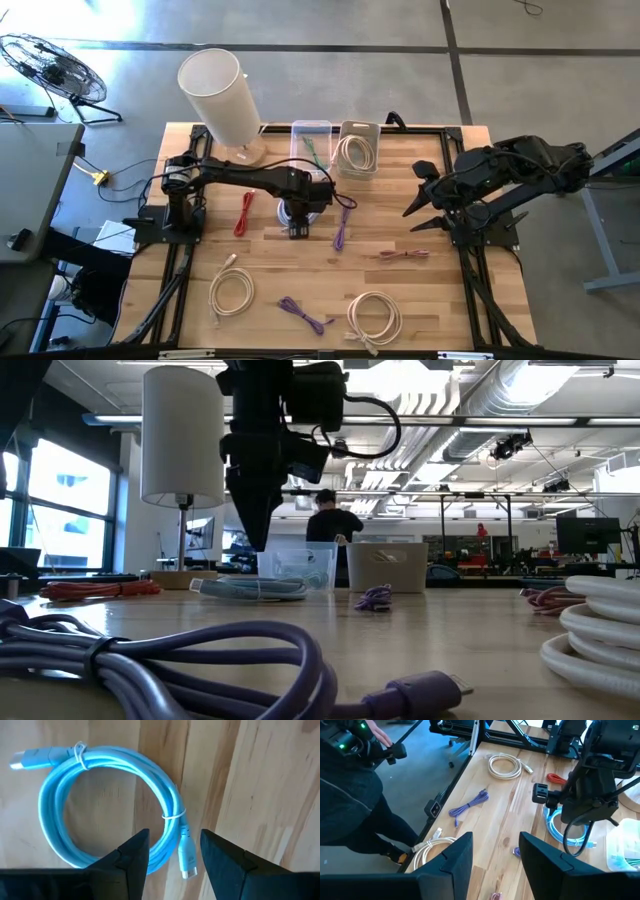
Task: Pick & Place USB Port
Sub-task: Put the blue usb cable into the white bin
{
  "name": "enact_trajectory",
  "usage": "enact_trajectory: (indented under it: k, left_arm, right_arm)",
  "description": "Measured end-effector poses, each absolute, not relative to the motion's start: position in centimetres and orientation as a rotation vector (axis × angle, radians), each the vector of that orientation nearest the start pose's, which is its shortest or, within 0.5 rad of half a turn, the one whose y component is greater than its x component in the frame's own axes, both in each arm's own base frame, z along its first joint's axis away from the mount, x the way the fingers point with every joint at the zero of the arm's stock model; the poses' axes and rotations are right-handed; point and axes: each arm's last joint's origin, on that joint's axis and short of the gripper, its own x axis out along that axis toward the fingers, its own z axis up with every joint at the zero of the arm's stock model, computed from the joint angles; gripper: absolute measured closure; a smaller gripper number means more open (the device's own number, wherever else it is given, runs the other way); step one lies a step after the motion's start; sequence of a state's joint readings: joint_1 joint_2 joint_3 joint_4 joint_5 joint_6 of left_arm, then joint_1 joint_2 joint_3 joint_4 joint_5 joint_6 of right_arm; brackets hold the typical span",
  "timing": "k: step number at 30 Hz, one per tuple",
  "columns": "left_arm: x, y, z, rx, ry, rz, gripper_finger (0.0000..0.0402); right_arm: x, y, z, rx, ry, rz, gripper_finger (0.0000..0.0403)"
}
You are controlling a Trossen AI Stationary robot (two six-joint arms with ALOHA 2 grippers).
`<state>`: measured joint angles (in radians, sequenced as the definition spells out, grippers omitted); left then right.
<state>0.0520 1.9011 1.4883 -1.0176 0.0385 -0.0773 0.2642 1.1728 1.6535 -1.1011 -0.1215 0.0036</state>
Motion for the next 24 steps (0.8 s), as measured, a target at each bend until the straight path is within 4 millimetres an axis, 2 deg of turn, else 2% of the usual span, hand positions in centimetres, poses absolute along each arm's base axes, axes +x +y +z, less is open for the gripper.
enact_trajectory:
  k: [11, 24]
  left_arm:
    - [37.0, 0.2, 21.4, -0.043, 1.404, 0.093, 0.023]
    - [35.3, 0.3, 16.7, -0.03, 1.449, 0.081, 0.023]
  right_arm:
    - [17.7, 5.5, 45.7, -0.033, 0.627, 0.387, 0.025]
    - [17.3, 6.7, 45.7, -0.07, 0.619, 0.411, 0.025]
